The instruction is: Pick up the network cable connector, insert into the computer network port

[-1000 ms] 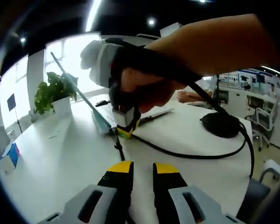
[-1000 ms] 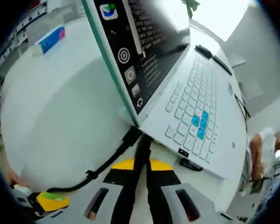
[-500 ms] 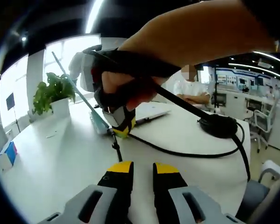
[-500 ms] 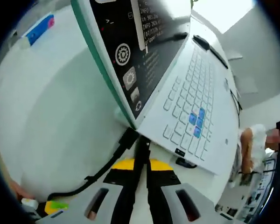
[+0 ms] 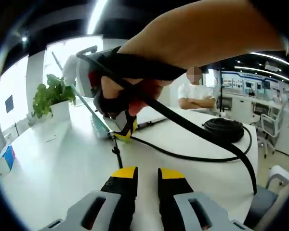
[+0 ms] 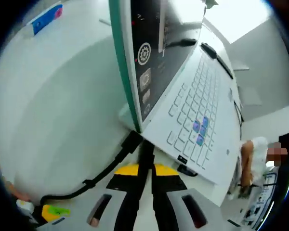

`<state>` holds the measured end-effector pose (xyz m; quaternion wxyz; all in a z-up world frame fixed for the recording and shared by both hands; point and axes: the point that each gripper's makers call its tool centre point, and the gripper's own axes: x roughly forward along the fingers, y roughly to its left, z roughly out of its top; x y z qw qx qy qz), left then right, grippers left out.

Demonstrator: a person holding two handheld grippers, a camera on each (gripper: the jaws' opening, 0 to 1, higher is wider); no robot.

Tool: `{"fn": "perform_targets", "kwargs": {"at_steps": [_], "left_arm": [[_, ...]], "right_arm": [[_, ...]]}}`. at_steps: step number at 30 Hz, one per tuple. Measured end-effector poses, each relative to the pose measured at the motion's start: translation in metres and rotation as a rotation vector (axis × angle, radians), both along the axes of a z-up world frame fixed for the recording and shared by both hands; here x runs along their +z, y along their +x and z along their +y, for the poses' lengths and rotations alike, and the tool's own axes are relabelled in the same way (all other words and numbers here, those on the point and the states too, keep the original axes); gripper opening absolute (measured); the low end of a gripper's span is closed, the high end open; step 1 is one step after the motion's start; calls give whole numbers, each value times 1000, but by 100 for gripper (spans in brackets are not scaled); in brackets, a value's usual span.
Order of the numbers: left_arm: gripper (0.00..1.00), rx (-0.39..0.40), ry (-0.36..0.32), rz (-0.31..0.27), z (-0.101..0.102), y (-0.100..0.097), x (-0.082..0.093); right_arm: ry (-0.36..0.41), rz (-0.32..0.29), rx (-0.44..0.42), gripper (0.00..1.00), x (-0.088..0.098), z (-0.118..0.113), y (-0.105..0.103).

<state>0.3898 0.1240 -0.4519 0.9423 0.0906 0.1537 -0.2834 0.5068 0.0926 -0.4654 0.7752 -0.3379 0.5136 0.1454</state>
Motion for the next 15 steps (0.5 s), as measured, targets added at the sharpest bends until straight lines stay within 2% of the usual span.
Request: {"fn": "perform_targets", "kwargs": {"at_steps": [3,5,7,15], "left_arm": [[18,-8,5,5,-5,-1,-1],[18,-11,13,9,-7,0,-3],[18,-12,18,12,-7,0,-4],[18,-3,42,18,-5,0,-3]], "right_arm": [[29,-12,128,9,-1,3,0],[59,-11,168,10,-1,4,1],[118,-8,153,10,-2,5,1],[179,-27,212,11,-1,7,1]]}}
